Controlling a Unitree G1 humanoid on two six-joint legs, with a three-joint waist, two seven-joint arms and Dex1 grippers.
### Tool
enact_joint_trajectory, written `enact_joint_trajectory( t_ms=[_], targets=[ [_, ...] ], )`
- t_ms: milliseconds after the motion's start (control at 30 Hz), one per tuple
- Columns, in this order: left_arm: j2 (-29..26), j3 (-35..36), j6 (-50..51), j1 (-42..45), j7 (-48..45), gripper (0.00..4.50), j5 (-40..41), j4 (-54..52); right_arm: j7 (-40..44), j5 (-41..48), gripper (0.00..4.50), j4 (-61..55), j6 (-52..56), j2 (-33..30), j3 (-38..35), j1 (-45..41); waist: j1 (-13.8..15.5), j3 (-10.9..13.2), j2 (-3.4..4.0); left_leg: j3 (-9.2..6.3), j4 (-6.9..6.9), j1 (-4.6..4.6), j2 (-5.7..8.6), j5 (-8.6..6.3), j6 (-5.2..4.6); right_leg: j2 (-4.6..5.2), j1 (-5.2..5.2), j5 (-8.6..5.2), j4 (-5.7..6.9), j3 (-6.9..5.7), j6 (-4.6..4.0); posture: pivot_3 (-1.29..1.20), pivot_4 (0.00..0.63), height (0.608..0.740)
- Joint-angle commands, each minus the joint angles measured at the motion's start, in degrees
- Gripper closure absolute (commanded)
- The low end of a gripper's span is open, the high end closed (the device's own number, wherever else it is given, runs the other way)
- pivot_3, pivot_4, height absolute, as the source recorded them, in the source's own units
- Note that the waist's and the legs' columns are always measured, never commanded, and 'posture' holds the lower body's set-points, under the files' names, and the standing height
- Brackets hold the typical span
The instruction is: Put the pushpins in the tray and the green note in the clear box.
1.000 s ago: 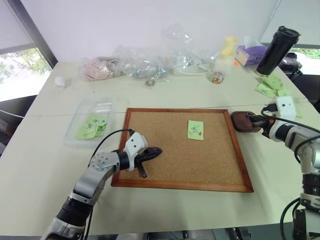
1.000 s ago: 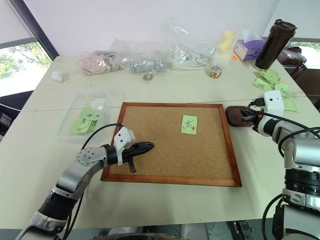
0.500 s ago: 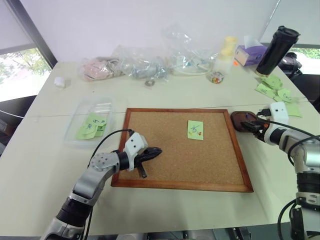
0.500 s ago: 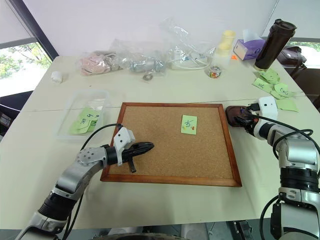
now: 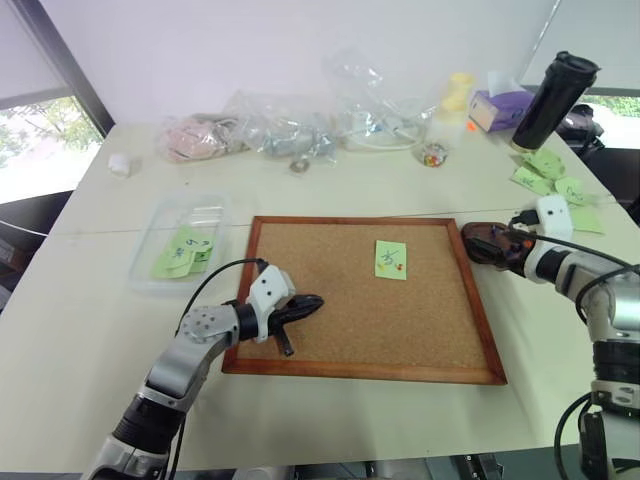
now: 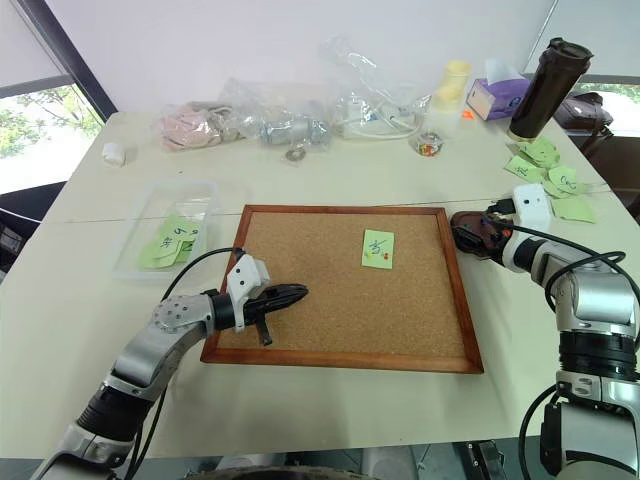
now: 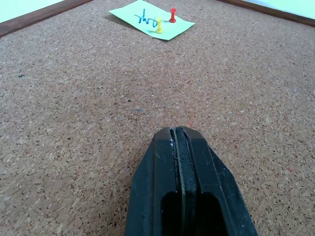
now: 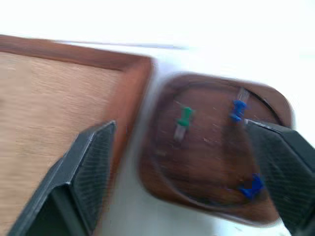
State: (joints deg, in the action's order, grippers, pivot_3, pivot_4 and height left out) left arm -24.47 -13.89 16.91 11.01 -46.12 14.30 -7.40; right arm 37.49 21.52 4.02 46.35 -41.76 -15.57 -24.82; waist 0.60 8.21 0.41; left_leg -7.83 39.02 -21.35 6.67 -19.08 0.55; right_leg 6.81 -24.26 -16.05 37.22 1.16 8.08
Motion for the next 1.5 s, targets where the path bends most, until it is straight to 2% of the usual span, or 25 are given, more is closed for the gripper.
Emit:
enact_joint_trajectory(
  t_ms=[33,133,200,400,500,767,867,967,1467,1500],
  targets=[
    [-0.90,-0.07,1.02,-0.69,0.42,4.50,-1.69,2.25,2.93,3.44,0.24,-10.75,2.57,-0.73,2.56,1.44,0.06,0.00,0.00,0.00,0.00,0.00,0.00,0.00,0.00,0.00,0.01,0.00,-0.01,0.00,0.00,0.00,0.150,0.740],
    [-0.85,-0.19,1.03,-0.57,0.44,4.50,-1.67,2.35,2.95,4.41,0.24,-15.51,3.86,0.14,4.42,3.04,0.08,0.00,-0.01,-0.02,0.01,0.00,0.00,0.00,0.00,0.01,0.02,0.00,-0.01,0.00,0.00,0.00,0.150,0.740],
    [-0.77,-0.25,1.04,-0.40,0.47,4.50,-1.62,2.48,3.30,3.72,0.24,-19.28,2.41,1.05,8.29,5.31,0.08,0.00,-0.01,-0.02,0.02,0.00,0.01,0.00,0.00,0.01,0.03,0.00,-0.01,0.00,0.00,0.00,0.150,0.740],
    [-0.64,-0.36,1.38,-0.46,0.86,4.50,-1.60,2.09,4.00,0.52,0.24,-20.34,-5.29,2.68,13.43,9.71,0.09,0.00,-0.01,-0.03,0.04,0.00,0.04,0.00,0.00,0.00,0.03,0.00,-0.01,0.00,0.00,0.00,0.150,0.740],
    [-0.79,-0.33,1.59,-0.59,0.87,4.50,-1.58,1.83,4.09,-0.72,1.04,-19.59,-7.55,2.88,14.87,10.12,0.09,-0.01,-0.01,-0.03,0.04,0.01,0.03,0.00,0.00,-0.01,0.03,0.00,0.00,-0.01,0.00,0.00,0.150,0.740],
    [-0.87,-0.42,1.70,-0.99,1.01,4.50,-1.62,1.51,3.49,-2.25,1.04,-16.56,-10.12,4.61,15.71,8.56,0.08,0.00,-0.01,-0.04,0.04,0.01,0.02,0.00,0.00,-0.01,0.03,0.00,0.00,-0.02,0.00,0.00,0.150,0.740],
    [-0.82,-0.50,1.70,-1.07,1.12,4.50,-1.66,1.44,3.04,-3.04,1.89,-15.04,-11.02,5.34,15.83,8.17,0.08,0.00,-0.01,-0.04,0.04,0.01,0.02,0.00,0.00,-0.01,0.03,0.00,0.00,-0.02,0.00,0.00,0.150,0.740],
    [-0.89,-0.52,1.78,-1.19,1.14,4.50,-1.61,1.24,2.97,-3.19,3.39,-14.43,-11.07,5.54,16.06,7.63,0.07,0.00,-0.01,-0.04,0.04,0.01,0.02,0.00,0.00,-0.01,0.03,0.00,0.00,-0.02,0.00,0.00,0.150,0.740],
    [-1.39,-0.41,2.43,-1.56,1.37,4.50,-1.37,0.20,3.36,-4.47,3.39,-11.32,-11.99,6.18,17.00,7.36,0.05,0.00,-0.01,-0.04,0.03,0.01,0.02,0.00,0.00,-0.01,0.02,0.00,0.00,-0.02,0.00,0.00,0.150,0.740],
    [-1.40,-0.41,2.44,-1.53,1.38,4.50,-1.39,0.22,3.40,-4.43,3.66,-11.27,-12.04,6.28,16.91,7.35,0.04,-0.01,-0.01,-0.04,0.03,0.01,0.02,0.00,0.00,-0.01,0.02,0.00,0.00,-0.02,0.00,0.00,0.150,0.740]
  ],
)
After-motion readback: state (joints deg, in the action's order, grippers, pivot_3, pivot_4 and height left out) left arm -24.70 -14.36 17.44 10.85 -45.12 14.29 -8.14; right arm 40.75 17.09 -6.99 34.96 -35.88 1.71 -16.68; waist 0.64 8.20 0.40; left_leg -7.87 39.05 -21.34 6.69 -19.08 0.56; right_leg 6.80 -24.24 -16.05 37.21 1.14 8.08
